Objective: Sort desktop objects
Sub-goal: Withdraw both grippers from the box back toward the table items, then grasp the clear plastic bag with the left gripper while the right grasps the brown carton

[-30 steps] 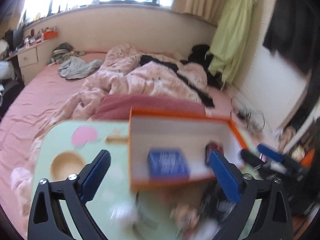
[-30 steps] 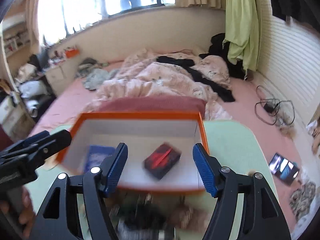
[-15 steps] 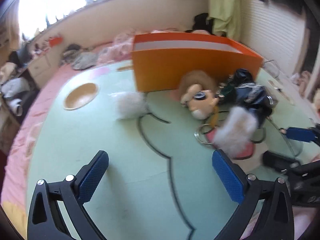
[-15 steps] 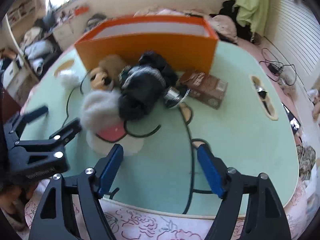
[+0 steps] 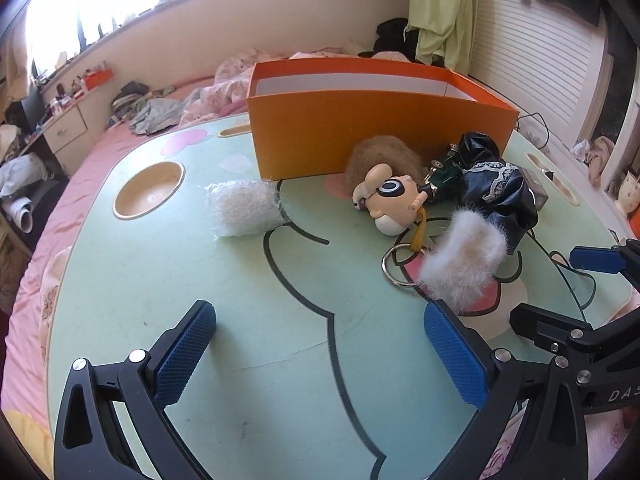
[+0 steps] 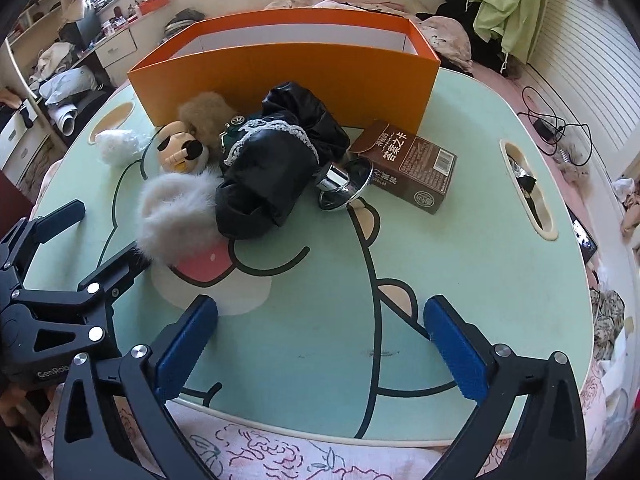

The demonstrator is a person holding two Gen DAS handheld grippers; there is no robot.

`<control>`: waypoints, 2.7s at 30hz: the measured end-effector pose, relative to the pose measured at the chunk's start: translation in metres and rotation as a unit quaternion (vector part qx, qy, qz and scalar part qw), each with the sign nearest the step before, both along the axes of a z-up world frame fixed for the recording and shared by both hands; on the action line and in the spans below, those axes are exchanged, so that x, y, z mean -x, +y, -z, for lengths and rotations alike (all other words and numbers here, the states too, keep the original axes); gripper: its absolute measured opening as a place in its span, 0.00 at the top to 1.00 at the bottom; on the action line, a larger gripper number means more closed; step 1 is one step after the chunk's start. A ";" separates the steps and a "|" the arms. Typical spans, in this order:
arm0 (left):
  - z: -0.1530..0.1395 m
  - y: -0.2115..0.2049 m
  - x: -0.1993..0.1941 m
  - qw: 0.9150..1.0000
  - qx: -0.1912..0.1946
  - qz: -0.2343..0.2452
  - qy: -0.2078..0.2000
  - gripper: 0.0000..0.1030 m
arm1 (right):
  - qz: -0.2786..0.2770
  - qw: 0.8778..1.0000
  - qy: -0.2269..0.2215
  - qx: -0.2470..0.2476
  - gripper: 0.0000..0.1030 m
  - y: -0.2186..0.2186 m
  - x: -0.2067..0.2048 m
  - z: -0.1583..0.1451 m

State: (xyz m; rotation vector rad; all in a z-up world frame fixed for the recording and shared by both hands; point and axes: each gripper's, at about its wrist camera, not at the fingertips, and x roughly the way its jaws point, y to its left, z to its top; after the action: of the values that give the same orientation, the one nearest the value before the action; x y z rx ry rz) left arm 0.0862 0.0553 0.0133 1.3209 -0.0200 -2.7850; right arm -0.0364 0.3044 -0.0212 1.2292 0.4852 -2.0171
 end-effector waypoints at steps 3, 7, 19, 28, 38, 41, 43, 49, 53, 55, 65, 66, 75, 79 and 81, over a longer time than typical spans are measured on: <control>-0.011 -0.020 0.007 0.999 -0.049 -0.011 -0.006 0.00 | -0.001 1.000 -0.001 0.002 0.00 0.005 -0.001 -0.003; -0.029 -0.044 0.023 0.998 -0.023 -0.049 0.027 0.02 | -0.001 1.000 0.000 0.005 0.00 0.007 -0.002 -0.006; -0.011 -0.045 0.068 0.999 -0.034 -0.033 -0.010 0.60 | 0.000 1.000 0.000 0.006 0.00 0.007 -0.003 -0.008; -0.024 -0.029 0.025 0.998 -0.056 0.032 0.001 0.63 | 0.029 0.998 -0.021 0.058 0.00 0.023 0.003 -0.015; -0.005 -0.011 0.006 0.999 -0.023 0.024 0.018 0.32 | 0.095 0.986 -0.034 0.132 0.00 0.052 0.016 -0.030; -0.001 -0.005 0.003 0.999 -0.002 0.020 0.030 0.32 | 0.114 0.984 -0.010 0.133 0.00 0.055 0.018 -0.036; 0.001 0.003 0.000 0.999 0.006 0.027 0.038 0.31 | 0.135 0.980 0.020 0.145 0.00 0.061 0.019 -0.044; 0.006 0.014 0.000 0.999 0.004 0.041 0.024 0.02 | 0.156 0.975 0.043 0.155 0.00 0.070 0.042 -0.059; 0.007 0.014 -0.001 0.999 0.004 0.039 0.024 0.00 | 0.141 0.982 0.010 0.121 0.16 0.050 0.067 -0.045; 0.007 0.015 -0.002 0.999 0.005 0.039 0.025 0.00 | 0.142 0.983 -0.001 0.115 0.17 0.039 0.076 -0.041; 0.005 0.012 -0.002 0.999 0.005 0.032 0.028 0.02 | 0.137 0.989 0.000 0.064 0.44 -0.001 0.085 -0.021; 0.004 0.012 -0.003 0.999 0.004 0.033 0.032 0.11 | 0.136 0.989 -0.001 0.065 0.44 0.000 0.085 -0.021; -0.005 -0.003 -0.004 0.998 -0.043 0.024 0.050 0.66 | 0.149 0.980 0.018 0.131 0.44 0.029 0.078 -0.041; -0.015 -0.007 -0.006 0.997 -0.045 0.022 0.064 0.67 | 0.153 0.976 0.015 0.155 0.44 0.041 0.073 -0.044; -0.027 -0.008 -0.008 0.995 -0.046 0.023 0.080 0.67 | 0.149 0.975 0.018 0.165 0.44 0.044 0.071 -0.050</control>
State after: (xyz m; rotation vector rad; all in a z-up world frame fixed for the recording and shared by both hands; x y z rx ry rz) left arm 0.0941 0.0470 0.0401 1.1246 0.0889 -2.9543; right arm -0.1070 0.3481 0.0292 1.1092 -0.0277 -2.2610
